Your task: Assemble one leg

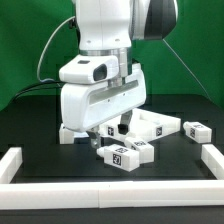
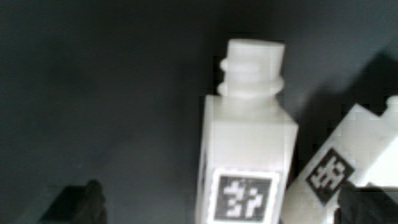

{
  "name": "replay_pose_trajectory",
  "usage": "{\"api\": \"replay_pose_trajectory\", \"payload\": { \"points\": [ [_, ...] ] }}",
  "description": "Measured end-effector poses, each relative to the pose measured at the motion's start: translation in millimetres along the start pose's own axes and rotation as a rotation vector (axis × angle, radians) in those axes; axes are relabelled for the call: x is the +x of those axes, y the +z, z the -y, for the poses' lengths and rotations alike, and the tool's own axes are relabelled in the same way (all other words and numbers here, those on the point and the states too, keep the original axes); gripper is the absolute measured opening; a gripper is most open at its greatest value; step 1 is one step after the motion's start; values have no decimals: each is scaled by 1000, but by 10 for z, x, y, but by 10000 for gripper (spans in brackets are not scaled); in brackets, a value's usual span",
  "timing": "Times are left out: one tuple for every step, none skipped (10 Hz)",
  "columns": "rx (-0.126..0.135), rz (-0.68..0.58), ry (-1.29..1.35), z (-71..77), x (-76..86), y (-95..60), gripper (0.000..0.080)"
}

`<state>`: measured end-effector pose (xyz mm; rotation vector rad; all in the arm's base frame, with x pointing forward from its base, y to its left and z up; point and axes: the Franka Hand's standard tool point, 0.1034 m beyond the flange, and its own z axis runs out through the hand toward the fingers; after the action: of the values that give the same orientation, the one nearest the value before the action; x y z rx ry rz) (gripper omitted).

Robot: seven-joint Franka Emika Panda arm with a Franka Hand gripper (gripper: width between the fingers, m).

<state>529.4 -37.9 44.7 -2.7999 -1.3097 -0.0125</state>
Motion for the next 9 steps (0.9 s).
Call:
{"api": "replay_pose_trajectory", "payload": {
  "points": [
    [6,3,0,1,-2,52,650],
    [7,5,1,8,-12,120,650],
    [9,6,2,18,-25,188,650],
    [17,11,3,37,-43,247,650],
    [20,13,3,44,-50,289,650],
    [19,13,2,43,-50,287,650],
    [20,13,2,44,-51,289,638],
    [20,13,2,45,-52,291,638],
    [20,14,2,45,-52,291,457]
  ]
}}
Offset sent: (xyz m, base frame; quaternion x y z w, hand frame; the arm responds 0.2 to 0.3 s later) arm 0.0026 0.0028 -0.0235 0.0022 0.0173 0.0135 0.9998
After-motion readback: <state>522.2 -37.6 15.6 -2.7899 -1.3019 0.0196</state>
